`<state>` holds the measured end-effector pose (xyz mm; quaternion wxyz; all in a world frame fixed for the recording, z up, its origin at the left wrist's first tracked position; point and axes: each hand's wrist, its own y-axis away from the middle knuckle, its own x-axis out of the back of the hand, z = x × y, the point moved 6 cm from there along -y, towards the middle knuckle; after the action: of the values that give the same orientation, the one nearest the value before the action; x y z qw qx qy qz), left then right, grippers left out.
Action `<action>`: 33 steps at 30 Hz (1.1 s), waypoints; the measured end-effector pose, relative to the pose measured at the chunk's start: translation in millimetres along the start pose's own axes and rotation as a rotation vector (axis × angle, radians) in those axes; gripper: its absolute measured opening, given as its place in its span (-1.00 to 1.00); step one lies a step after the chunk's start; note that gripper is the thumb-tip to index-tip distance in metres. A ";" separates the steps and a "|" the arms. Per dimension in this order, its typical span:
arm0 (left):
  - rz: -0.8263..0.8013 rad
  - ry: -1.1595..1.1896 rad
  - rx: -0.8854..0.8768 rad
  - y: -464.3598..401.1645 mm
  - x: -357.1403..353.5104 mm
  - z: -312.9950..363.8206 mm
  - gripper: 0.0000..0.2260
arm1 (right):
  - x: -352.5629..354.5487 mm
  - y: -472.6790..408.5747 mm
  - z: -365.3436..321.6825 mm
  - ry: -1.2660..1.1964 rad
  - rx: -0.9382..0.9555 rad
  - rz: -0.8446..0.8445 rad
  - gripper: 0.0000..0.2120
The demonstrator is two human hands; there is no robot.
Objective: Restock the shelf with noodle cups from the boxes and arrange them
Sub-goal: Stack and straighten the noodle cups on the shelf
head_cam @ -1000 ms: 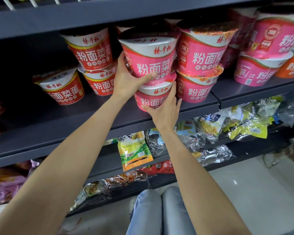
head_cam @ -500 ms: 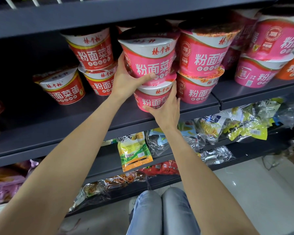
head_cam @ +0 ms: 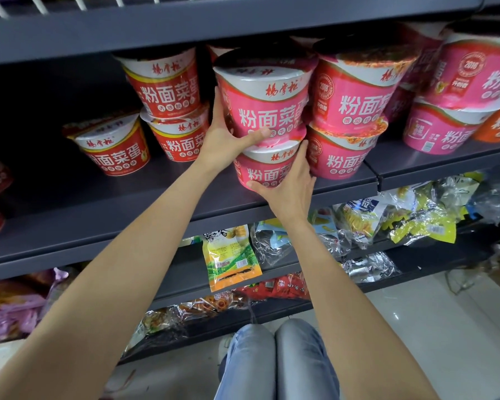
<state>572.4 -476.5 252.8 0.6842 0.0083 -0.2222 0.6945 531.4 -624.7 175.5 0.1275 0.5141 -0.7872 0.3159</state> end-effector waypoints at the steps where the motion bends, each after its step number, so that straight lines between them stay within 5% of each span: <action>1: -0.003 0.005 0.005 6.2 2.1 2.5 0.00 | 5.7 4.9 -0.8 -0.011 -0.008 0.031 0.15; 3: 0.035 -0.024 -0.021 27.0 19.0 6.2 -0.06 | 19.9 23.7 -8.8 -0.096 0.025 0.158 -0.11; 6: 0.171 -0.213 -0.126 85.6 66.3 9.9 -0.47 | 32.5 62.1 -41.2 -0.253 0.231 0.328 -0.57; 10: 0.342 -0.603 -0.270 165.8 145.4 5.0 -0.77 | -1.3 88.0 -100.1 -0.307 0.481 0.064 -0.80; 14: 0.585 -0.796 -0.227 225.8 244.1 -29.3 -0.76 | -77.1 114.4 -162.3 -0.180 0.637 -0.446 -0.76; 19: 1.002 -0.408 0.171 278.1 366.6 -98.6 -0.39 | -169.2 152.2 -238.6 -0.222 0.645 -0.791 -0.47; 24: 0.863 -0.111 0.283 256.7 429.2 -125.3 -0.04 | -244.8 177.2 -302.7 -0.424 0.433 -0.974 -0.22; 33: 0.714 -0.105 0.219 224.1 448.4 -116.9 -0.28 | -286.0 179.2 -351.6 -0.603 0.370 -1.013 -0.20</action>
<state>364.3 -6.7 222.4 0.3820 0.0388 -0.1702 0.9075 453.8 -146.5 229.4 -0.0576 0.9043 -0.3789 0.1882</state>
